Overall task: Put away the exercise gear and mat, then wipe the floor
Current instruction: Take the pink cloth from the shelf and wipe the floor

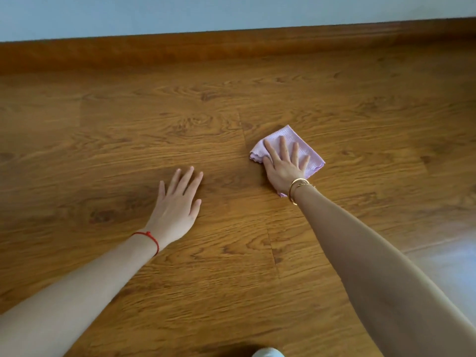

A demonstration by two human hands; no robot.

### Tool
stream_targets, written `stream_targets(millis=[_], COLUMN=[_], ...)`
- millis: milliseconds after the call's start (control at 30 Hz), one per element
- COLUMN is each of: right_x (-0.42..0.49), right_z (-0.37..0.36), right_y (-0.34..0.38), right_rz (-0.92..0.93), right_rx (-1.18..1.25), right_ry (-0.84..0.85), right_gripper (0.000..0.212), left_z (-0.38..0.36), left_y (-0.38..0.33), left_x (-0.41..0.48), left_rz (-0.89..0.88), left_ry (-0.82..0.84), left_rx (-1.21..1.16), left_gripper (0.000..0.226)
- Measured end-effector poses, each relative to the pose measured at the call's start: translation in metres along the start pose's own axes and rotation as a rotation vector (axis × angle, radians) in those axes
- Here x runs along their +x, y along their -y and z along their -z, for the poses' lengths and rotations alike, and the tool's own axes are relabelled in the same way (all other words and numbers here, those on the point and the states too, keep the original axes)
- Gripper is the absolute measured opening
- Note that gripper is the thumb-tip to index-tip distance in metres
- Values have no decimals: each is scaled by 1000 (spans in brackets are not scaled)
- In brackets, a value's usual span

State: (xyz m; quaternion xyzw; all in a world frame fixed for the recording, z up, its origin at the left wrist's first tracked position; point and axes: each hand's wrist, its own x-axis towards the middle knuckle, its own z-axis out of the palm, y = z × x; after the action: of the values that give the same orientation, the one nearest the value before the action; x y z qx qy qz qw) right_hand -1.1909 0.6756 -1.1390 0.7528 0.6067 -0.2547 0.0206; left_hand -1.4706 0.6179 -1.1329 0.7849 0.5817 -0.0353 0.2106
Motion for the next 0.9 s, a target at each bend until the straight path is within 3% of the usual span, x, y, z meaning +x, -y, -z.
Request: stream_targets(millis=[167, 367, 900], right_x=[29, 38, -68], right_z=[5, -9, -69], right_y=[28, 68, 79], right_rz=[-31, 105, 396], right_rx=[23, -41, -152], right_ry=[-4, -2, -4], right_gripper=[54, 54, 54], left_z=[-13, -17, -10], left_y=[13, 15, 12], left_x=[1, 1, -21], left_rz=[-33, -44, -14], left_ry=[-62, -90, -94], left_rx=[0, -2, 106], left_gripper=[63, 63, 61])
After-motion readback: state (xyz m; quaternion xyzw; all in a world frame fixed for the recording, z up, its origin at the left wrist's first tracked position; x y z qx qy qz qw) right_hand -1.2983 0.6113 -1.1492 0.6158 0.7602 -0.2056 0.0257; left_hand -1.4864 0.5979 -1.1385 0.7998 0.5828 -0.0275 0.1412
